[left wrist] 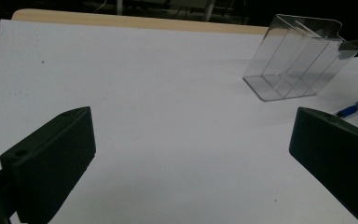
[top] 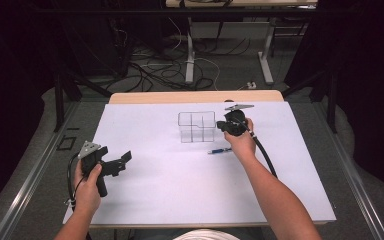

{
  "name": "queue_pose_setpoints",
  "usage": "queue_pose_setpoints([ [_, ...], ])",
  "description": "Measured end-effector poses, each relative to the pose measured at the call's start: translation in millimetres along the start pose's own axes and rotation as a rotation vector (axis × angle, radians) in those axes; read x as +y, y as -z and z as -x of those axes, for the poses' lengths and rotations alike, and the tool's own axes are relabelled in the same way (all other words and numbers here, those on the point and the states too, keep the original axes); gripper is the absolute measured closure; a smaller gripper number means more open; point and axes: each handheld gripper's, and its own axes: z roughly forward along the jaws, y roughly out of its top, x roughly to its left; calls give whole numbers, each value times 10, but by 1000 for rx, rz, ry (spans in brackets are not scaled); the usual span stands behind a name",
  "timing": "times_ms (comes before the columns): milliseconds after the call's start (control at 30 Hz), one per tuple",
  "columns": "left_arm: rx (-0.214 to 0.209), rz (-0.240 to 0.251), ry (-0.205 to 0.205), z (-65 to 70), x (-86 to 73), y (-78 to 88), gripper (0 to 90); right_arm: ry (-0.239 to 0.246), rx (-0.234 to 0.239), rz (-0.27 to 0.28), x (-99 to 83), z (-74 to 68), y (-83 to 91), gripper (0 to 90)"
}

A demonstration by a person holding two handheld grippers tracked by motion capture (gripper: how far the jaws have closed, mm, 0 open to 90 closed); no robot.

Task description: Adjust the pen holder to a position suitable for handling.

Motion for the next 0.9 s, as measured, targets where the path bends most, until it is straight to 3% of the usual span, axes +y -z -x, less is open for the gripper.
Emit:
queue_pose_setpoints([
  [333,3,0,0,-2,2,-5,1,27,-20,13,46,48,136,776],
  [567,4,-1,4,-13,-2,-19,1,85,-29,19,70,16,196,662],
  [900,1,-1,7,-16,-8,-21,2,197,-46,-19,89,-72,291,514],
])
